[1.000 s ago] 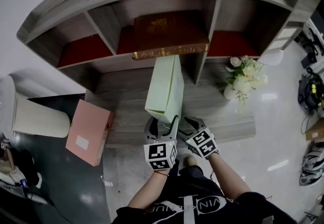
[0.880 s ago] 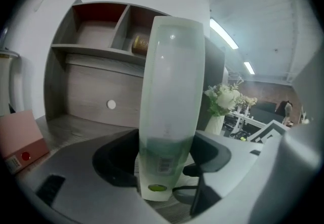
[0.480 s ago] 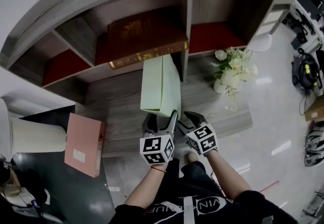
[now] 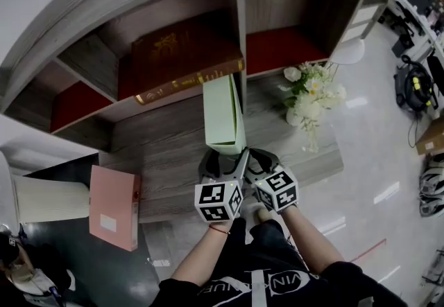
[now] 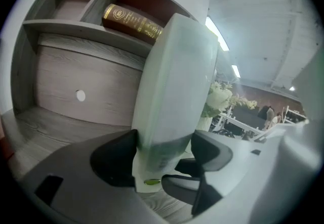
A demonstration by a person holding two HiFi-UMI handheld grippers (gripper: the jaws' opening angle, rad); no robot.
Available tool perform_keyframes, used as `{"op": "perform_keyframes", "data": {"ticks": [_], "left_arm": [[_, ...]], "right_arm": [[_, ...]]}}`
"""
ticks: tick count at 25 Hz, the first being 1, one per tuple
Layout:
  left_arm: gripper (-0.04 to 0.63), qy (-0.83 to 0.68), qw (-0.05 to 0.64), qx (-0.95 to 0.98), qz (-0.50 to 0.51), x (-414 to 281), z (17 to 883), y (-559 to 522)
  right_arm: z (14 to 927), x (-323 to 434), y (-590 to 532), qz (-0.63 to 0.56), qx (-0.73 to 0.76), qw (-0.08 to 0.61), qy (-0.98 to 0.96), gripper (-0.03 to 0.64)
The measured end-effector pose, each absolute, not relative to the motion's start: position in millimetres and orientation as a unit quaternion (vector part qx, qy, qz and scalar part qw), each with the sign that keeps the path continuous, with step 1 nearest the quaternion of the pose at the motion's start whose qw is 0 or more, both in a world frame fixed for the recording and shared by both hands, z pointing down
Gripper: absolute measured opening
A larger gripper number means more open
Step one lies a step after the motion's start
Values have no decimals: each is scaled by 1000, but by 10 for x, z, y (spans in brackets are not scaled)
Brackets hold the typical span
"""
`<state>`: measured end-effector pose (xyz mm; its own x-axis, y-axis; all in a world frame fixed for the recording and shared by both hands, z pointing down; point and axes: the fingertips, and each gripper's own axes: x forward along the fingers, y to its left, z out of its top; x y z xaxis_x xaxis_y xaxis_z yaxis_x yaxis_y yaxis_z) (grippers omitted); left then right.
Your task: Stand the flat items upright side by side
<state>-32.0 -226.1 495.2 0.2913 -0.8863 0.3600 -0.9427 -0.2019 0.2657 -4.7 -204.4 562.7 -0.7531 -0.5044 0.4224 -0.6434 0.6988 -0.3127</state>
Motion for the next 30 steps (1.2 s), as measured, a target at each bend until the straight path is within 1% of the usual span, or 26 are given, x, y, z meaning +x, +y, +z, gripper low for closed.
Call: {"op": "perform_keyframes", "data": {"ticks": [8, 13, 16, 21, 25, 30], "left_arm": [[339, -571, 221, 788, 66, -221, 4953, -2399], [325, -562, 216, 796, 67, -152, 4951, -2506], [324, -561, 214, 797, 65, -137, 4941, -2533], [324, -564, 210, 796, 61, -130, 4939, -2551], [325, -558, 206, 802, 51, -122, 4941, -2535], [327, -542, 206, 815, 27, -158, 4926, -2512]], "right_arm": [[5653, 63, -2256, 236, 362, 142, -891, 208], [5668, 151, -2381, 250, 387, 129, -878, 192], [5654, 175, -2420, 248, 392, 130, -876, 193], [5671, 205, -2447, 250, 395, 132, -874, 216], [5672, 213, -2437, 247, 393, 132, -876, 216], [5627, 213, -2381, 218, 373, 150, -889, 214]]}}
